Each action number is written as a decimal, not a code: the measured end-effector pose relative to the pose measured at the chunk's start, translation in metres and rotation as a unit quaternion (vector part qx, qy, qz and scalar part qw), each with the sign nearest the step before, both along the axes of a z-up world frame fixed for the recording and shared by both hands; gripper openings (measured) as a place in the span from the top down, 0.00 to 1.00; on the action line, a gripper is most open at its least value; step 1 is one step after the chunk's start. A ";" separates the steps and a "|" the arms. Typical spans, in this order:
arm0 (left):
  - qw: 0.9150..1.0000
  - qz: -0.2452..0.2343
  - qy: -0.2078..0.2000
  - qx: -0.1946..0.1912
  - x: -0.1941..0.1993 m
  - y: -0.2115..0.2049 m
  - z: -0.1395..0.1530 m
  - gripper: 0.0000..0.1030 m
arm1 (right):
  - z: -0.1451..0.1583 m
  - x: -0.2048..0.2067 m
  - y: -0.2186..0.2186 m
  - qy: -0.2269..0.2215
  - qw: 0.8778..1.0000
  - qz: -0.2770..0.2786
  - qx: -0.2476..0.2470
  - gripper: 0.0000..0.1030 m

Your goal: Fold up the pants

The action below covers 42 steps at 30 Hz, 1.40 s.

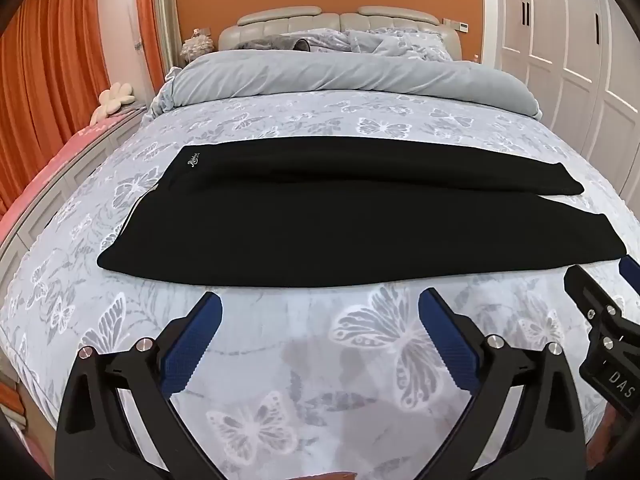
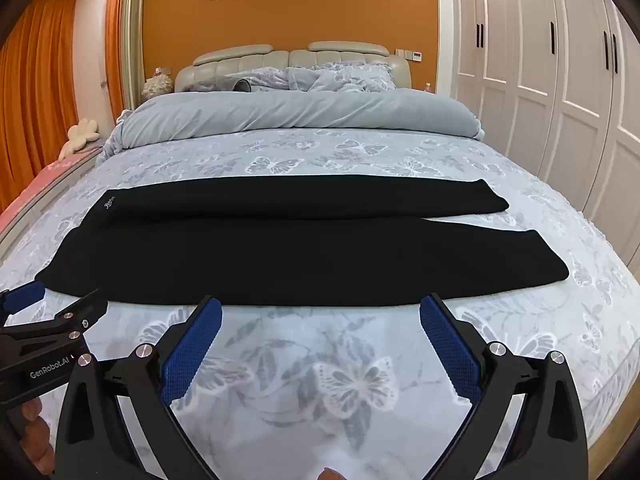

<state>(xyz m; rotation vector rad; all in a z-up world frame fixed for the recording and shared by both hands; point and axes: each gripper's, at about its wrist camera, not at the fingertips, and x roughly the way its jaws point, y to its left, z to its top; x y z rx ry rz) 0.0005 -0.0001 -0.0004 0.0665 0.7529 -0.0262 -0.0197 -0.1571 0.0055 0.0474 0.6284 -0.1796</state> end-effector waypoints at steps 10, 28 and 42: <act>1.000 0.004 0.001 0.004 0.000 0.001 -0.001 0.06 | -0.007 0.005 0.002 0.015 1.000 0.005 -0.001 0.05; 1.000 0.004 0.005 0.004 0.002 0.000 -0.006 0.05 | -0.003 0.005 0.002 0.016 1.000 0.001 0.004 0.05; 1.000 0.000 0.005 0.003 0.003 -0.001 -0.004 0.05 | -0.003 0.005 0.001 0.016 1.000 0.000 0.004 0.05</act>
